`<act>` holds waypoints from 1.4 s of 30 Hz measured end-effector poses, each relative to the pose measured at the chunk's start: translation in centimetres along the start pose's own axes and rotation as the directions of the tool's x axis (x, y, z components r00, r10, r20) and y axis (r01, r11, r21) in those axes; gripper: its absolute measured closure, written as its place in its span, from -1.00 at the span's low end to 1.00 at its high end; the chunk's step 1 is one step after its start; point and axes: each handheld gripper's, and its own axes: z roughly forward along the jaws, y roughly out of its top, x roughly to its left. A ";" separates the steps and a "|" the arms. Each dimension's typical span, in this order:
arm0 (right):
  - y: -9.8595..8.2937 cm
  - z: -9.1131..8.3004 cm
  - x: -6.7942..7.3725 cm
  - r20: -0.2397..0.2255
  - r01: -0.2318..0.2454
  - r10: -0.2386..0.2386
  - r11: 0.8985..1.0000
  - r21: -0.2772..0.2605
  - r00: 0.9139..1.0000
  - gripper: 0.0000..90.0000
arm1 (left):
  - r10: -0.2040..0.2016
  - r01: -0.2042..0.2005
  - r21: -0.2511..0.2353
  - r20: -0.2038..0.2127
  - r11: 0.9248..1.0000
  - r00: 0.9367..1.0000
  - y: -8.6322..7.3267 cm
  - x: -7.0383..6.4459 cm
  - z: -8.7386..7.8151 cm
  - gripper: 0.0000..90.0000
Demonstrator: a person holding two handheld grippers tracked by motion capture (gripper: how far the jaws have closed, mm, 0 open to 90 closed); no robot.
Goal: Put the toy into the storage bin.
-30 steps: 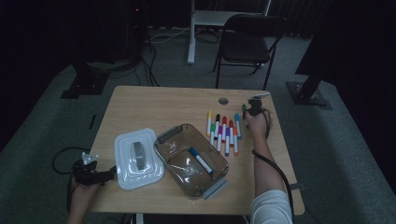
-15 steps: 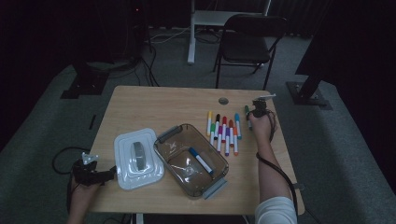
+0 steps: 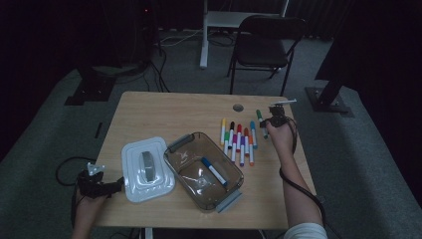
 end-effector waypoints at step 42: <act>-6.3 -11.3 15.7 -0.423 0.304 -0.345 0.938 -0.165 0.838 0.71 | -0.001 0.001 -0.002 0.000 1.000 1.000 0.0 0.0 0.0 -0.99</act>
